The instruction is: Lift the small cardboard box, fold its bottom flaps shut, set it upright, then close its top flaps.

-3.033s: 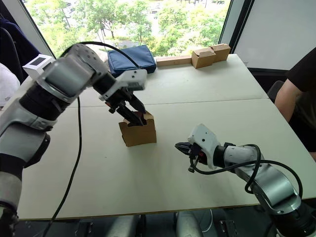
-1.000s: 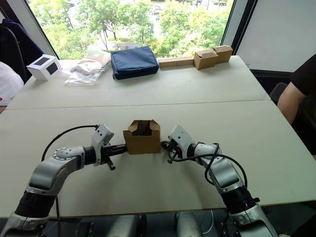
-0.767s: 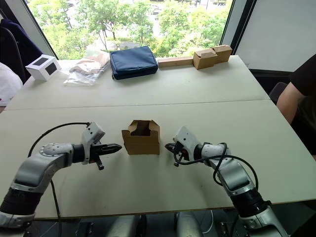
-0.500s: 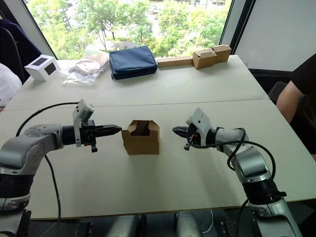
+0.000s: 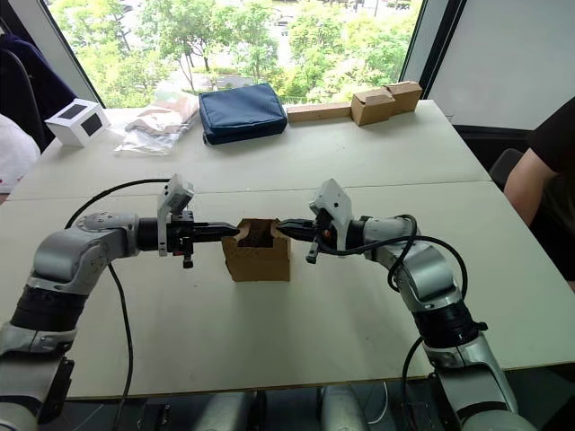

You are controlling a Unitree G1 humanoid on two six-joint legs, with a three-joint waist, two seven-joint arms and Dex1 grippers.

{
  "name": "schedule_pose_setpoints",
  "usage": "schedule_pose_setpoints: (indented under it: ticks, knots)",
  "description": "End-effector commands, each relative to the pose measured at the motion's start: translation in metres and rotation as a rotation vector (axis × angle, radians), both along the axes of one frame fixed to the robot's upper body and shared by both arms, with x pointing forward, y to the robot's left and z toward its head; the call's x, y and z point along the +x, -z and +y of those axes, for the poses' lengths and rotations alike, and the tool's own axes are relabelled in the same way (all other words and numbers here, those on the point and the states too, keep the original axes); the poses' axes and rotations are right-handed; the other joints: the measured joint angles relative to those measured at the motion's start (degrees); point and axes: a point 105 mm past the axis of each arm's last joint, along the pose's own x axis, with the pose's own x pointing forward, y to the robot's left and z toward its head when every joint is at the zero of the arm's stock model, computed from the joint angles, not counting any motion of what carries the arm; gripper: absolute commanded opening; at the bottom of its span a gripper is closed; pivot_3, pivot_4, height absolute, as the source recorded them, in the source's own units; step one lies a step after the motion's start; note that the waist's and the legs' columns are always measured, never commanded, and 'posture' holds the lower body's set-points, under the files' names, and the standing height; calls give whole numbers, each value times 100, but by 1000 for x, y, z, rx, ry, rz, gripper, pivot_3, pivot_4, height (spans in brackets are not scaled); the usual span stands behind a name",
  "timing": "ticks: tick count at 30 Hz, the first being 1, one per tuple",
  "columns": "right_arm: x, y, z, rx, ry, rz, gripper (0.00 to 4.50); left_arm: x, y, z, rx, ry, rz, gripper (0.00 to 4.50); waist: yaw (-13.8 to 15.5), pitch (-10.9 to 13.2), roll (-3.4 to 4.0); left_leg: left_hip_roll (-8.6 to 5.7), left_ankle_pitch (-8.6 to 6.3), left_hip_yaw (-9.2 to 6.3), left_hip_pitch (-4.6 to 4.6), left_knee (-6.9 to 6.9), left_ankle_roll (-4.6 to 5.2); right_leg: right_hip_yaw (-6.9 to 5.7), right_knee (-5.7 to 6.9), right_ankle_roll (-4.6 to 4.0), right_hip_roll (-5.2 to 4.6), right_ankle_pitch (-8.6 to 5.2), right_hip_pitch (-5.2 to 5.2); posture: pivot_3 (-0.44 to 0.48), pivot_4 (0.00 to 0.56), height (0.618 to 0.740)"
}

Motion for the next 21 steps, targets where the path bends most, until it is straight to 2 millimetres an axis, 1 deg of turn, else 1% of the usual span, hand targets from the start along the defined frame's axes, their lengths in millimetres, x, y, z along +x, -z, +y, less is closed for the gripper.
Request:
schedule_pose_setpoints:
  ticks: [1, 10, 17, 21]
  knots:
    - [2, -5, 6, -12, -29, -47, 0, 3, -1, -3, 20, 22, -41, 31, 1, 0, 0, 0, 0, 0, 0, 0, 0, 0, 0, 0, 0, 0, -1, 0, 150, 737]
    - [15, 6, 12, -65, -27, -41, 0, 8, 4, -6, 42, 20, -57, 31, -1, 0, 0, 0, 0, 0, 0, 1, 0, -1, 3, 0, 1, 0, 0, 0, 150, 737]
    - [13, 12, 16, -92, -57, -35, 0, 4, 5, -6, 45, 25, -55, 31, -5, 0, 0, 0, 0, -1, 0, 1, 0, -1, 3, 0, 2, 0, -1, 0, 150, 737]
    - [14, 11, 16, -100, -63, -45, 0, 6, 4, -5, 32, 15, -54, 31, -1, 0, 0, 0, 0, -1, 0, 1, 0, -1, 3, 0, 1, 0, 0, 0, 150, 737]
